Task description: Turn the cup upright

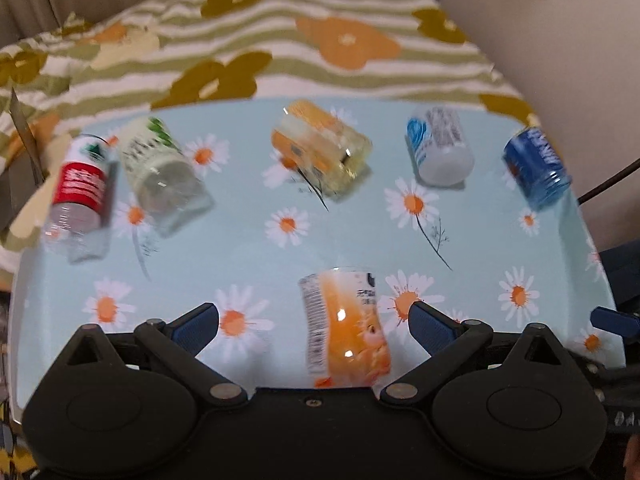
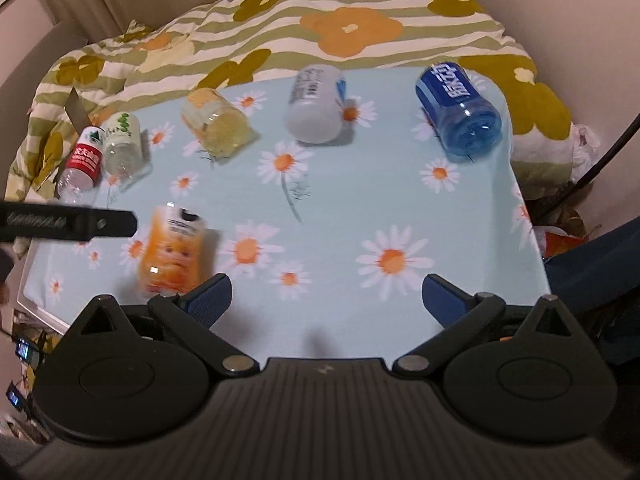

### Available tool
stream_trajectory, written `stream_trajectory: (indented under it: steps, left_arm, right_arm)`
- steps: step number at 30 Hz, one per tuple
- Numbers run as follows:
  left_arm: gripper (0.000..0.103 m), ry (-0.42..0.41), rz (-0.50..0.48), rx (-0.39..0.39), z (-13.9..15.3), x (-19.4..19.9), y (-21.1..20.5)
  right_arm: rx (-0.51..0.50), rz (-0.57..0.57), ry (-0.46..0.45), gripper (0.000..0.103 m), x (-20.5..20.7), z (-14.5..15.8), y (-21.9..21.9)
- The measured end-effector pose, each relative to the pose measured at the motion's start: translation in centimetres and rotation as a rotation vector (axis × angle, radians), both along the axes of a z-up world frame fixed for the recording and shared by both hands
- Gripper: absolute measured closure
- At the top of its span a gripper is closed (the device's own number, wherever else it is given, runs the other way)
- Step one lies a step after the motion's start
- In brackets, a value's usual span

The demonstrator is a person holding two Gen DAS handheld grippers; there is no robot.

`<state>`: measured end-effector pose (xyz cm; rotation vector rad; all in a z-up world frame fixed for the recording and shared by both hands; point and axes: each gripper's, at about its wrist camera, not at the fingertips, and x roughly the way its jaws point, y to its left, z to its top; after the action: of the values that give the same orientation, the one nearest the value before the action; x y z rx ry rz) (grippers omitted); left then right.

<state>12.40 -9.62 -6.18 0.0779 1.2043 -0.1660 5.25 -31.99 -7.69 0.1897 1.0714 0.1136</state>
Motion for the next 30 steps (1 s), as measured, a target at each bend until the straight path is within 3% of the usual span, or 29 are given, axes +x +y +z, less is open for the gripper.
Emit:
stream_trajectory:
  steps: [6,13,16,25,30]
  left_arm:
    - [0.010,0.136,0.028,0.029,-3.0,2.9,-1.8]
    - [0.022,0.228,0.055,0.058,-5.3,4.7,-2.4]
    - [0.044,0.269,0.065,0.055,-6.2,5.1,-2.5]
    - [0.046,0.257,0.033,0.068,-6.2,4.9,-3.5]
    - [0.046,0.208,0.026,0.047,-4.3,4.4,-3.5]
  right_arm:
    - [0.045,0.039,0.026,0.000,1.6,-2.6,-2.9]
    - [0.096,0.039,0.057,0.000,3.3,-4.5,-5.2]
    - [0.102,0.034,0.057,0.000,3.8,-4.8,-5.8]
    - [0.131,0.049,0.031,0.000,4.6,-4.4,-6.2]
    - [0.134,0.055,0.014,0.000,4.6,-3.7,-5.9]
